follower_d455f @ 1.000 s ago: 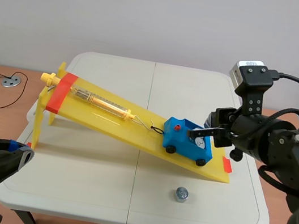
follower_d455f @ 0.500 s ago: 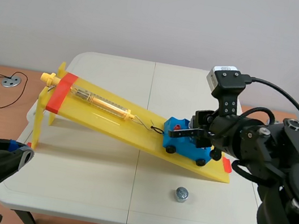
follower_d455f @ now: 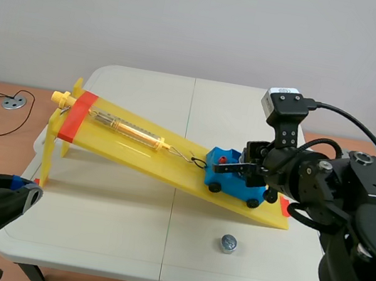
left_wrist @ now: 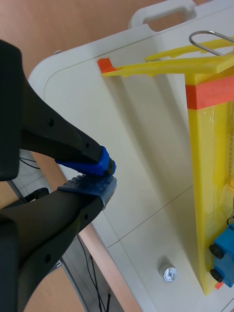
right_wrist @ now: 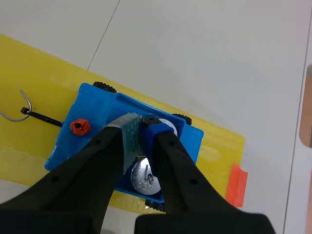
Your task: Place the four metal weights on the blue cart on the ramp.
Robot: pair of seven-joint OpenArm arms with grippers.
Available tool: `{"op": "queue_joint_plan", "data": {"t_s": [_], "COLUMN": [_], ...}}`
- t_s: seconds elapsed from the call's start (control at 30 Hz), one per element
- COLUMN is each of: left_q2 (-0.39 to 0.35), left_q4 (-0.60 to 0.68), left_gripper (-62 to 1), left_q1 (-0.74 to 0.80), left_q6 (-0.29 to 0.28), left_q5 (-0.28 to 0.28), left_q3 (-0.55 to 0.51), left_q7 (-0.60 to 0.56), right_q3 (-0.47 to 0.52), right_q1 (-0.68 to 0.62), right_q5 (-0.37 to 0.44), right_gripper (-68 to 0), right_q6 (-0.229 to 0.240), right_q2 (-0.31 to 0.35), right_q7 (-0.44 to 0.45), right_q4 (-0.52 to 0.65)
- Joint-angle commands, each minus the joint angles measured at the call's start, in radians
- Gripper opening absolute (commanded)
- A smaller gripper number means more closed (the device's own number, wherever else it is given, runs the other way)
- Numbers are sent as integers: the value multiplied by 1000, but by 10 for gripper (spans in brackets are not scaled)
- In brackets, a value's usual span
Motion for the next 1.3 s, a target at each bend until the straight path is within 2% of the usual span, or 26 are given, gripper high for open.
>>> {"op": "queue_joint_plan", "data": {"t_s": [0.0, 0.13, 0.27, 0.37, 0.5, 0.63, 0.83, 1.07, 1.27], "left_q2": [-4, -4, -4, -4, -4, -4, -4, -4, -4], "left_q4": [72, 72, 72, 72, 72, 72, 72, 72, 72], "left_gripper": [-580, -580, -580, -580, -580, -580, -580, -580, -580], "left_q1": [-20, -20, -20, -20, -20, -20, -20, -20, -20], "left_q6": [-29, -29, -29, -29, -29, -29, -29, -29, -29], "left_q5": [-51, -51, -51, -51, -51, -51, -51, -51, -51], "left_q3": [-10, -10, -10, -10, -10, -10, -10, -10, -10], "left_q7": [-85, -85, -85, -85, -85, -85, -85, -85, -85], "right_q3": [1, 1, 5, 17, 43, 62, 77, 77, 79], "right_q1": [128, 128, 128, 127, 117, 58, -105, -311, -423], "right_q5": [18, 18, 18, 18, 29, 92, 163, 165, 160], "right_gripper": [-646, -518, -485, -483, -484, -484, -484, -484, -484], "right_q6": [-41, -41, -36, -21, 8, 50, 87, 95, 95], "right_q2": [0, 0, 3, 10, 31, 85, 190, 289, 307], "right_q7": [151, 180, 188, 171, 98, 40, 19, 10, 11], "right_q4": [60, 62, 91, 148, 267, 415, 587, 690, 703]}}
